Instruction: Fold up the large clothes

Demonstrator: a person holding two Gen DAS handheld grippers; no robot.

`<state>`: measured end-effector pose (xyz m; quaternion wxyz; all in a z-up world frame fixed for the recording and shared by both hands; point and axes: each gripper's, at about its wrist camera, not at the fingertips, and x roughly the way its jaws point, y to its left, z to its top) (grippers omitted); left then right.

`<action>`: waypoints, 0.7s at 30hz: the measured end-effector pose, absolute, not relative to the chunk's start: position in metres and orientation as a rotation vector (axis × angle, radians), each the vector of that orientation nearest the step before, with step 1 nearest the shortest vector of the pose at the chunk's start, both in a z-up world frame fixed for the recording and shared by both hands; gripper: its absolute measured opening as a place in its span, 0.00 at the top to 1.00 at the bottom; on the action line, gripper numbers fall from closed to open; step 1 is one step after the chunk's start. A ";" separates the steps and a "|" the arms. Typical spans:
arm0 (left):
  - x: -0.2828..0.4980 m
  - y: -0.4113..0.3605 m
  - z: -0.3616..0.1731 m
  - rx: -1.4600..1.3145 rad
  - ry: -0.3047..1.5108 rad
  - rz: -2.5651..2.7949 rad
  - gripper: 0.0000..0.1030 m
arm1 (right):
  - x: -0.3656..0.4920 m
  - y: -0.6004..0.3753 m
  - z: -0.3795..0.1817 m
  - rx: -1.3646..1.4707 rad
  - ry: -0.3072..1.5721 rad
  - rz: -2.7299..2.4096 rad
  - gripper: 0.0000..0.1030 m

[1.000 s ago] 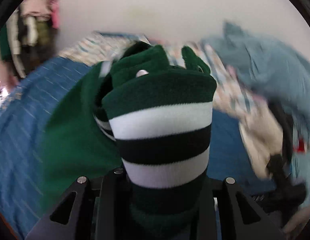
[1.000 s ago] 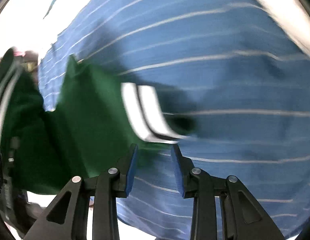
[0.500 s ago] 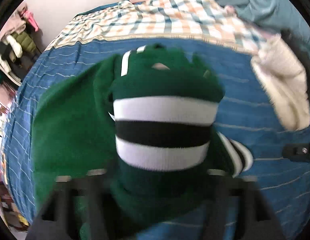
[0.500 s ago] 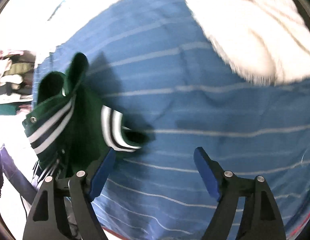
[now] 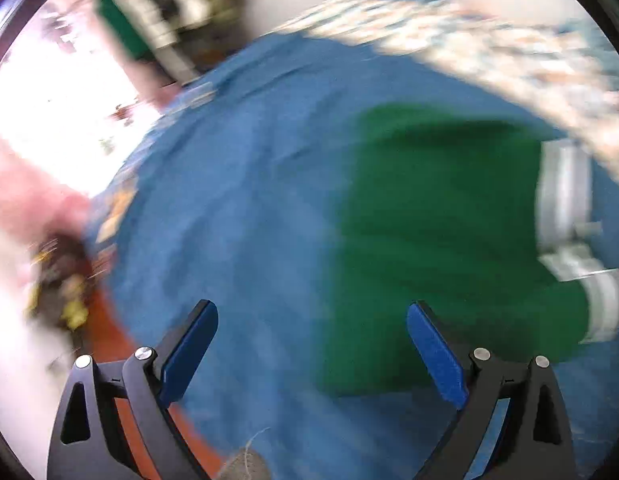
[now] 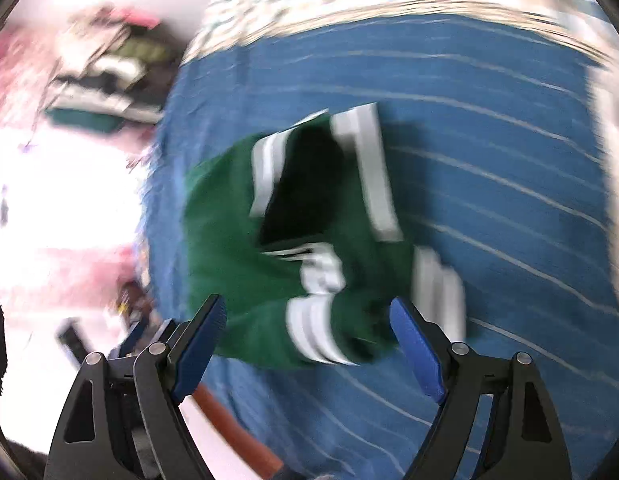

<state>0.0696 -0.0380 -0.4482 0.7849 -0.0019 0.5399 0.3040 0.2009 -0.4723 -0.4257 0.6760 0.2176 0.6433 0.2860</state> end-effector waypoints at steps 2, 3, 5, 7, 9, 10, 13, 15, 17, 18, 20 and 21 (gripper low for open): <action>0.056 -0.005 -0.483 0.037 1.237 0.792 0.07 | 0.206 -0.445 -0.443 0.415 1.481 0.660 0.18; 0.054 0.006 -0.498 0.039 1.268 0.826 0.06 | 0.206 -0.439 -0.461 0.363 1.523 0.591 0.21; 0.047 0.030 -0.533 -0.020 1.318 0.853 0.06 | 0.203 -0.437 -0.499 0.236 1.598 0.415 0.51; 0.047 0.045 -0.555 -0.072 1.355 0.866 0.06 | 0.192 -0.446 -0.525 0.274 1.675 0.328 0.54; 0.047 0.058 -0.580 -0.134 1.407 0.862 0.02 | 0.187 -0.446 -0.509 0.231 1.651 0.321 0.54; 0.048 0.062 -0.587 -0.161 1.409 0.856 0.00 | 0.187 -0.448 -0.499 0.239 1.637 0.305 0.51; 0.048 0.065 -0.592 -0.193 1.356 0.833 0.00 | 0.195 -0.461 -0.457 0.361 1.505 0.349 0.34; 0.044 0.065 -0.593 -0.203 1.308 0.829 0.00 | 0.208 -0.464 -0.437 0.478 1.421 0.434 0.17; 0.042 0.065 -0.592 -0.221 1.288 0.835 0.00 | 0.228 -0.456 -0.438 0.590 1.402 0.528 0.17; 0.041 0.064 -0.591 -0.228 1.291 0.836 0.00 | 0.236 -0.451 -0.443 0.621 1.405 0.556 0.17; 0.041 0.066 -0.591 -0.229 1.307 0.825 0.00 | 0.259 -0.430 -0.462 0.661 1.458 0.615 0.17; 0.042 0.068 -0.590 -0.234 1.317 0.820 0.00 | 0.268 -0.418 -0.473 0.666 1.494 0.638 0.31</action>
